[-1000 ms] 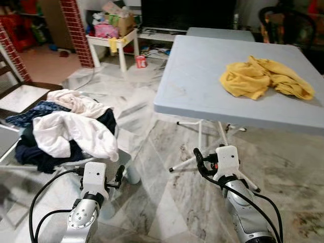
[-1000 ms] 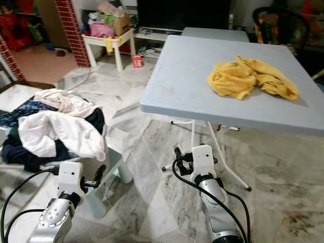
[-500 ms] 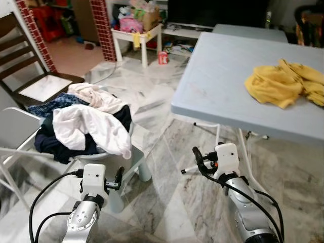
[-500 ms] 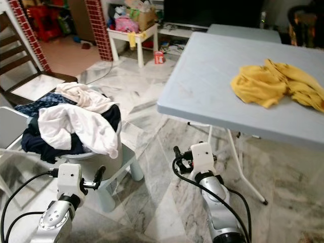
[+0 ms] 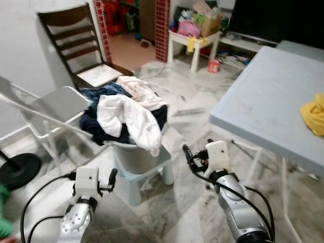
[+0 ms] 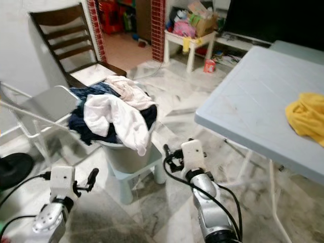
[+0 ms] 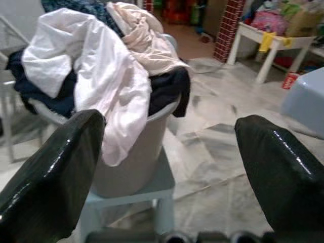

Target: Hang hanger

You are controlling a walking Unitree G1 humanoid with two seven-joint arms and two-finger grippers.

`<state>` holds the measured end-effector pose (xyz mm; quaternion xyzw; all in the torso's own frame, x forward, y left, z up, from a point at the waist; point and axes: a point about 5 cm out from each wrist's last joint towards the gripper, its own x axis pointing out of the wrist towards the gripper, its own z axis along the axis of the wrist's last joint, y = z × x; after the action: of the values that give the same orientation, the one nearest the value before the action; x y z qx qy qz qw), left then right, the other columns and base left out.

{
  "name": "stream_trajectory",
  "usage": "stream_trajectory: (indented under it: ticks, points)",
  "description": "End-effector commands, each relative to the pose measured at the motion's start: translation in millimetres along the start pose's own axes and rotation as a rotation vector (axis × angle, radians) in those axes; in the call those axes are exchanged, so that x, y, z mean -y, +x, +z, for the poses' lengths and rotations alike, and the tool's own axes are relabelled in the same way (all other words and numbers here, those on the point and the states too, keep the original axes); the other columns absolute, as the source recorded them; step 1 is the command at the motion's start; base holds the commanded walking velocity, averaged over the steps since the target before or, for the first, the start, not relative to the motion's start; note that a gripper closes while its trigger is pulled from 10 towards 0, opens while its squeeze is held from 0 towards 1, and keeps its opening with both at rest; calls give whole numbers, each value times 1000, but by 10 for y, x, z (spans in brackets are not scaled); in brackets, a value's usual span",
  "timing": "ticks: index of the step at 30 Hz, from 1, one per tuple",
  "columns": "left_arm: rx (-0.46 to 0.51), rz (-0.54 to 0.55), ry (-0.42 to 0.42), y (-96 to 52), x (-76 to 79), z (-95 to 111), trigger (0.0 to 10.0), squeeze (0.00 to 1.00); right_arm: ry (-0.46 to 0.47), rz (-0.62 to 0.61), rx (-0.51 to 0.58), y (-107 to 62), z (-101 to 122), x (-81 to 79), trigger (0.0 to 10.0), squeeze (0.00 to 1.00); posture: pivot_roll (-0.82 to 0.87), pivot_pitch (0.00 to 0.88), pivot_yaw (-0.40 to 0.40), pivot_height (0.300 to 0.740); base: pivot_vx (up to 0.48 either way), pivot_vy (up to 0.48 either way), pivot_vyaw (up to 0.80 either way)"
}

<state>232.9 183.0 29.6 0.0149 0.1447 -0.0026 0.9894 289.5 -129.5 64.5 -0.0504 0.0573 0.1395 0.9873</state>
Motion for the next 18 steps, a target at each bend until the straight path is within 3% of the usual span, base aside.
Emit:
stream_trajectory:
  ticks: [1,18]
  points:
    - [-18,-19,5,-4,39,-25,10000,0,1,-13,-8,-15,-8,62,10000,0,-9,0,-23,740,0,0,0]
    - [-49,-8,0,-45,70,-104,10000,0,12,14,-50,-40,-86,37,10000,0,-1,0,-52,740,0,0,0]
